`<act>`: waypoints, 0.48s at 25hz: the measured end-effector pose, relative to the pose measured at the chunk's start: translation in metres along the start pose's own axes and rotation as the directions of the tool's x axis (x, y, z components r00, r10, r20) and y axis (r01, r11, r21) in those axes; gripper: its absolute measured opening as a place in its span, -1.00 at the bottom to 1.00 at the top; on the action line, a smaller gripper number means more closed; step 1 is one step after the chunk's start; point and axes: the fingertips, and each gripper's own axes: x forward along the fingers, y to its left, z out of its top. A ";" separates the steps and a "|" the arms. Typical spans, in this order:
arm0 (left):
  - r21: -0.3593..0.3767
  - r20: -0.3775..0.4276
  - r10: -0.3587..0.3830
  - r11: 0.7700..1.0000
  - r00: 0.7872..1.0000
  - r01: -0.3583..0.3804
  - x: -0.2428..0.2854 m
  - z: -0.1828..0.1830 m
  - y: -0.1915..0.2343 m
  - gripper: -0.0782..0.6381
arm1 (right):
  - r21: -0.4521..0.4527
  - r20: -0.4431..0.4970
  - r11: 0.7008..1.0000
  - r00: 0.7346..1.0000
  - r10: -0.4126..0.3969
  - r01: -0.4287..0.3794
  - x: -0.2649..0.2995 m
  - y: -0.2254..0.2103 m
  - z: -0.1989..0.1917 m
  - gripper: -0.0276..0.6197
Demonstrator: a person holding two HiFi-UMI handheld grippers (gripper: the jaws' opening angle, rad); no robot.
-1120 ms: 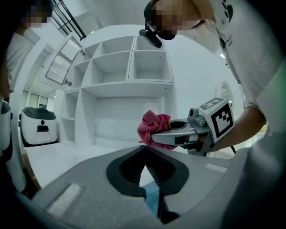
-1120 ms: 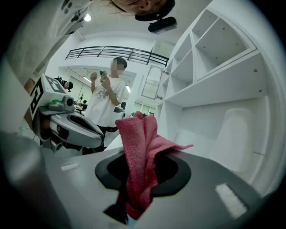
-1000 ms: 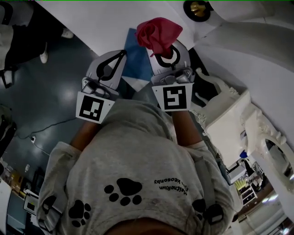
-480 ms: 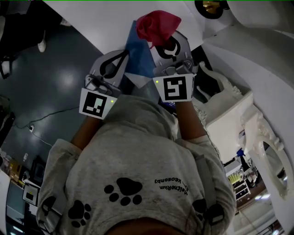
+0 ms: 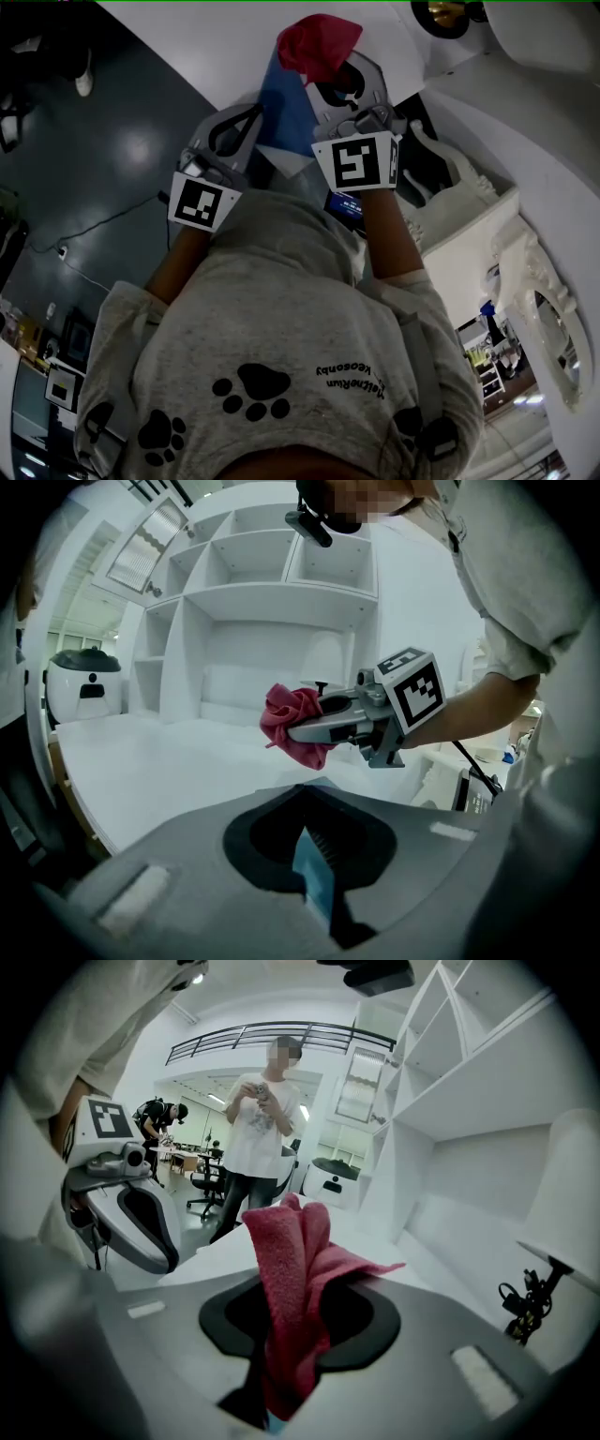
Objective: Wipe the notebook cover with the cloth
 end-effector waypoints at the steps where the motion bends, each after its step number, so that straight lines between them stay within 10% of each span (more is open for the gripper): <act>1: -0.005 -0.008 -0.003 1.000 1.000 0.003 0.000 -0.004 0.000 -0.79 | -0.003 -0.008 1.000 1.000 0.008 -0.008 0.002 0.001 -0.002 -0.58; 12: -0.058 -0.116 -0.053 0.997 0.992 0.046 -0.004 -0.057 -0.011 -0.79 | -0.063 -0.081 0.993 0.992 0.096 -0.101 0.023 0.016 -0.026 -0.58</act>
